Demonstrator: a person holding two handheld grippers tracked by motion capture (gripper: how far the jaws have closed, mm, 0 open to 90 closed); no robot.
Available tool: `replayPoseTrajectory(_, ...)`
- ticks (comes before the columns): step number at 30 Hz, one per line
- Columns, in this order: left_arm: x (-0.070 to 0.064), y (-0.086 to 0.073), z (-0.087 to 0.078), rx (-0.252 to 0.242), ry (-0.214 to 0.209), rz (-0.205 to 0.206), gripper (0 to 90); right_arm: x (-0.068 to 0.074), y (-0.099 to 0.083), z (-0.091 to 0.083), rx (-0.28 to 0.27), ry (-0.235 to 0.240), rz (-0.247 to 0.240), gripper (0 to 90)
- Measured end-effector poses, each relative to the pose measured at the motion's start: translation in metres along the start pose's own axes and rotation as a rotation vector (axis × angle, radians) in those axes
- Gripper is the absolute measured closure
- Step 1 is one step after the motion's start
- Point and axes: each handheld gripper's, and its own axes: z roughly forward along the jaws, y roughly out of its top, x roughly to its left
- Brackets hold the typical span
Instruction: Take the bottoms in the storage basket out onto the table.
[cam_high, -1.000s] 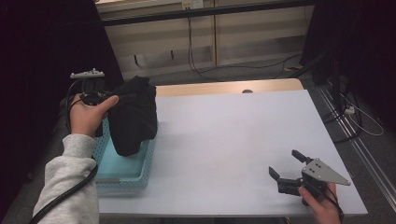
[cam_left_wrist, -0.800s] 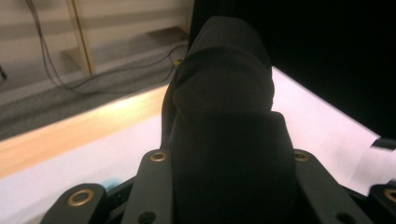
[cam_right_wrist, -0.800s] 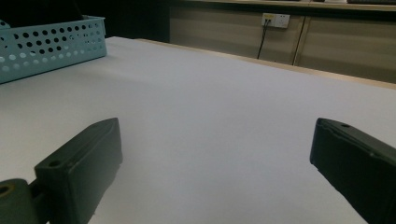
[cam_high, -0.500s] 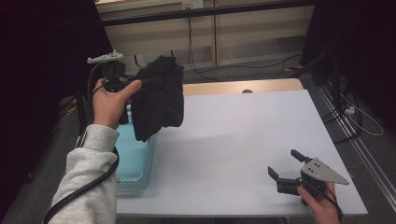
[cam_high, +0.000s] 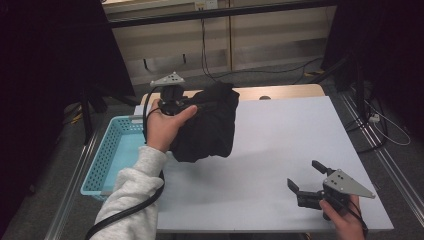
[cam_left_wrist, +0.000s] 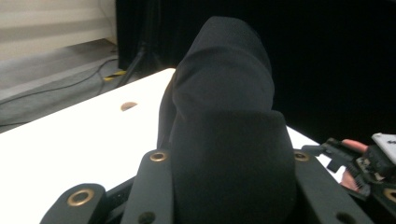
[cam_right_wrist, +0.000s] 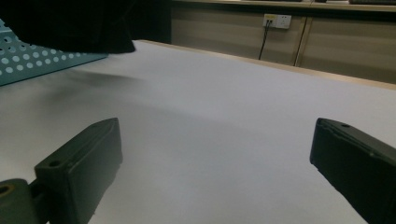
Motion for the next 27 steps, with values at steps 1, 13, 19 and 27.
replayPoseTrajectory(1, 0.0, 0.0, 0.0, 0.0, 0.0, 0.0, 68.0, 0.0, 0.0, 0.0, 0.0, 0.0, 0.0, 1.7)
replayPoseTrajectory(13, 0.017, -0.056, 0.027, 0.082, 0.134, 0.012, 18.2, 0.001, -0.001, -0.003, 0.027, 0.016, -0.009, 1.7)
replayPoseTrajectory(19, 0.024, -0.083, 0.025, 0.139, 0.176, -0.018, 10.9, 0.0, -0.001, -0.002, 0.035, 0.019, -0.008, 1.7)
replayPoseTrajectory(27, 0.026, -0.112, 0.02, 0.159, 0.208, -0.025, 7.4, 0.003, -0.001, 0.005, 0.05, 0.033, -0.018, 1.7)
